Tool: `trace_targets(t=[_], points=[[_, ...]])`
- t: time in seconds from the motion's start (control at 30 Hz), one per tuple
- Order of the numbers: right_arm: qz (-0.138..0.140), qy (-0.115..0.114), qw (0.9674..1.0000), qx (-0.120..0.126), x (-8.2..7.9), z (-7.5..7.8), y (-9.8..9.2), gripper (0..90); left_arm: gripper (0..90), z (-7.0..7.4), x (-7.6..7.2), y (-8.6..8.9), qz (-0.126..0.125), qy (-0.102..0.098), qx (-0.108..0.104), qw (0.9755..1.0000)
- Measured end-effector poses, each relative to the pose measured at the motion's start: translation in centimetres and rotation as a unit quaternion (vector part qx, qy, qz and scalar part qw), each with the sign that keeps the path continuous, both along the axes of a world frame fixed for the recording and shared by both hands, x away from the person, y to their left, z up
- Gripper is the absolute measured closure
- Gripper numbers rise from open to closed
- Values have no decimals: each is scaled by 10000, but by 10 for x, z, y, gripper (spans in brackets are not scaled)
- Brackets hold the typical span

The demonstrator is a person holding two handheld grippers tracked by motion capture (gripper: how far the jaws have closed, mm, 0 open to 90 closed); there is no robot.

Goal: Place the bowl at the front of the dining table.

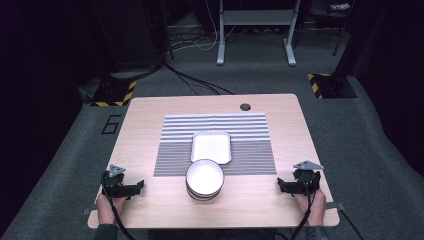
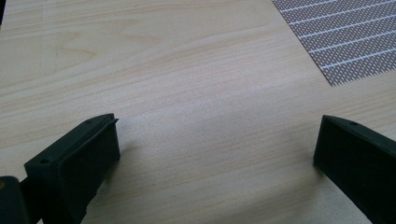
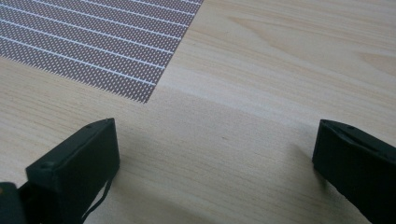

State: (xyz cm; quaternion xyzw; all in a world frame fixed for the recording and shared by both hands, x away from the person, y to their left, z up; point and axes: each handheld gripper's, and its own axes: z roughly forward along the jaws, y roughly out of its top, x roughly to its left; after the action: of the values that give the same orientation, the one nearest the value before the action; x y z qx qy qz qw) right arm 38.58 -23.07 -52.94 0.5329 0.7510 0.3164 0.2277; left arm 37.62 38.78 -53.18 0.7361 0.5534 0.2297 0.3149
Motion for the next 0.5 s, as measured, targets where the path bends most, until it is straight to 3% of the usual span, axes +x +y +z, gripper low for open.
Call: trace_targets(t=[0.5], points=[[14,-47,9999,-93,-1,1,2,0,0,0,-2,-2,6,-3,25,10000]])
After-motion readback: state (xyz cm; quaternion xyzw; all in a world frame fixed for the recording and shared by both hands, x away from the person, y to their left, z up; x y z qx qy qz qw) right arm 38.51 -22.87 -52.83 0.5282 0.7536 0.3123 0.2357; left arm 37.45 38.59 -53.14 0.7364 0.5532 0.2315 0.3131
